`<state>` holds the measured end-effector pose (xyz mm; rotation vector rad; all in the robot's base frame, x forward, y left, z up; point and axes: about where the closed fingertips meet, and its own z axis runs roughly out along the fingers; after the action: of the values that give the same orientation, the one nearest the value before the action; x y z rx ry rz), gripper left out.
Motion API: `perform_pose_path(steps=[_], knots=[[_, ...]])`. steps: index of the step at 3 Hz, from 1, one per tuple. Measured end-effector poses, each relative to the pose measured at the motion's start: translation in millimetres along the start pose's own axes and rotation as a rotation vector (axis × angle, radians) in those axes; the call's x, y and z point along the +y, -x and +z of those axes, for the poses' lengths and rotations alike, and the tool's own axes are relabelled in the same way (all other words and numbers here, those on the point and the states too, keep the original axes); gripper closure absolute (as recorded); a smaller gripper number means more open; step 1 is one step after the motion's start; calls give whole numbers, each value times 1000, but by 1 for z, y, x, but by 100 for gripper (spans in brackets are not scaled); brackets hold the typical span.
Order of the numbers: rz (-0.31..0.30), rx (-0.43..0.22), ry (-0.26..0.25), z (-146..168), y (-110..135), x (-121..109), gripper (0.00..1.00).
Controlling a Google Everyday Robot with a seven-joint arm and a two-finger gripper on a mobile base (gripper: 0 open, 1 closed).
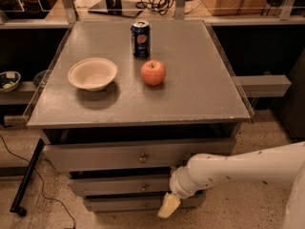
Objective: Open middle drawer
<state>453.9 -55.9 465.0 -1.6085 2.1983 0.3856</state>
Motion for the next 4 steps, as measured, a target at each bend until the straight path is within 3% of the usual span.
perform_pose_path(steps=[2, 4], knots=[[18, 34, 9, 17, -11, -6, 0], [17, 58, 53, 37, -24, 6, 0]])
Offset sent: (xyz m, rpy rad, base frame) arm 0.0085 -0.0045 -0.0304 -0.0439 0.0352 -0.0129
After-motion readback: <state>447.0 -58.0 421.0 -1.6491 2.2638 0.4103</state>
